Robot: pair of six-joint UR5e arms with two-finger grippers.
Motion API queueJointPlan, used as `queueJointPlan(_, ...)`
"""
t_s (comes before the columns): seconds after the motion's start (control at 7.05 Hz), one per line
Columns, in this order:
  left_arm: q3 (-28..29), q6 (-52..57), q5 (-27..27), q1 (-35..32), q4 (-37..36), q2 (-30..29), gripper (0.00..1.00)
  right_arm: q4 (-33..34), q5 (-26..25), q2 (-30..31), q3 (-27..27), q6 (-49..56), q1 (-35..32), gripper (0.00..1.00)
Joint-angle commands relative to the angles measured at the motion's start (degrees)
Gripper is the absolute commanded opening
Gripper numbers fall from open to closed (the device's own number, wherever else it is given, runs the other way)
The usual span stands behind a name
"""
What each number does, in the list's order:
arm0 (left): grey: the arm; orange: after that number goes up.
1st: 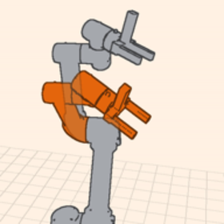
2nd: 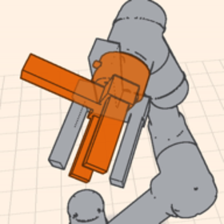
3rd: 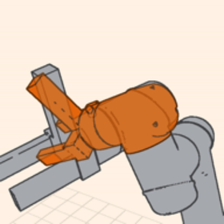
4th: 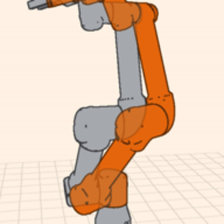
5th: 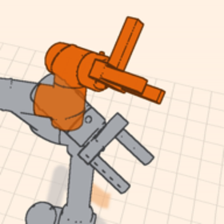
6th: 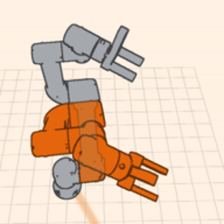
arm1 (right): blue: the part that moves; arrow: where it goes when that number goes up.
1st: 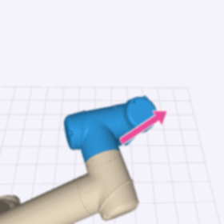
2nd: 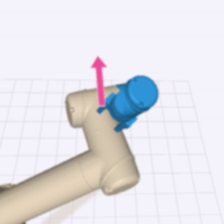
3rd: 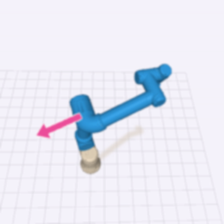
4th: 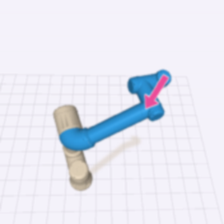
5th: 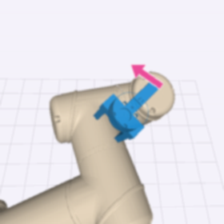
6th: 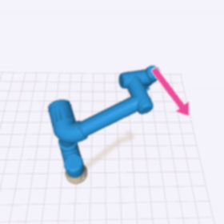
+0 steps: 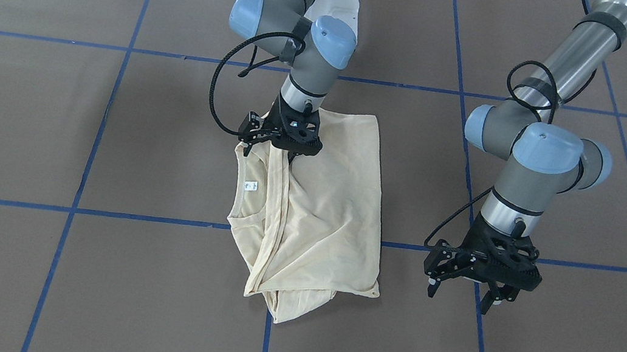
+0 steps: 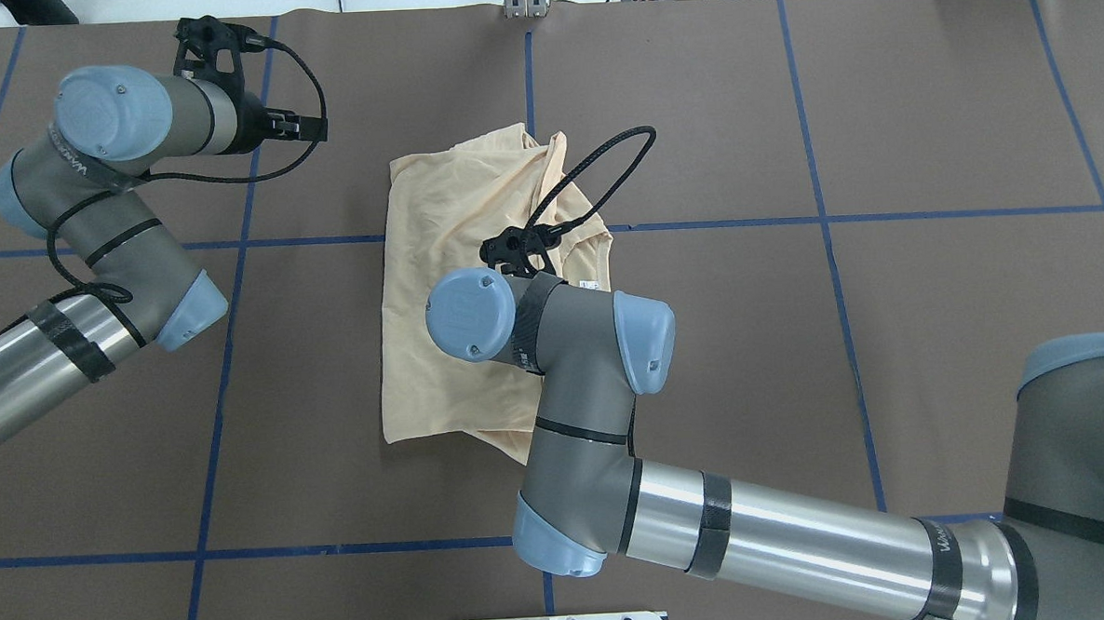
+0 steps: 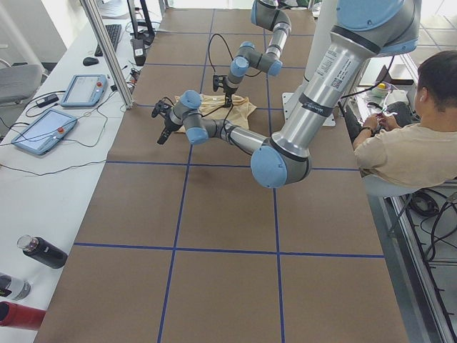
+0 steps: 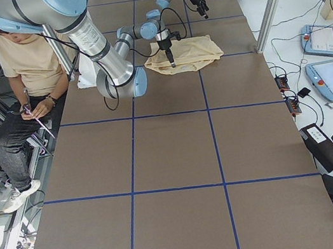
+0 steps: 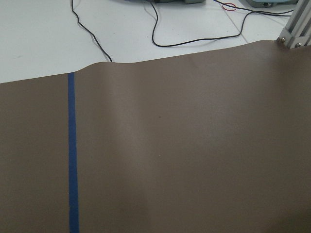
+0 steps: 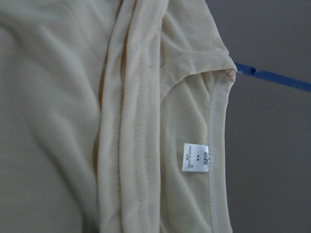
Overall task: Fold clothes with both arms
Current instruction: 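Fold the held side with the right gripper over toward the left-folded side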
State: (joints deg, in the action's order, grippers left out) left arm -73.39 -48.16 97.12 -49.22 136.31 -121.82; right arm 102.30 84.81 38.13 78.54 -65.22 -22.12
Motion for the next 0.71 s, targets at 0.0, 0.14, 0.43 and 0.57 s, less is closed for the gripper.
queueJointPlan(0.0, 0.0, 0.0, 0.0, 0.0, 0.0, 0.0, 1.0, 0.4, 0.2, 4.7, 4.0, 5.5, -2.0, 1.0)
queueJointPlan(0.14, 0.0, -0.1, 0.0, 0.0, 0.0, 0.0, 1.0, 0.4, 0.2, 11.2, 10.5, 9.0, -3.0, 1.0)
queueJointPlan(0.43, 0.0, -0.2, 0.0, 0.2, 0.0, 0.0, 1.0, 0.3, 0.2, 21.2, 21.2, 12.1, -3.7, 1.0)
queueJointPlan(0.57, 0.0, -0.1, 0.0, 0.2, 0.0, 0.0, 1.0, 0.3, 0.2, 20.8, 22.3, 11.5, -3.5, 1.0)
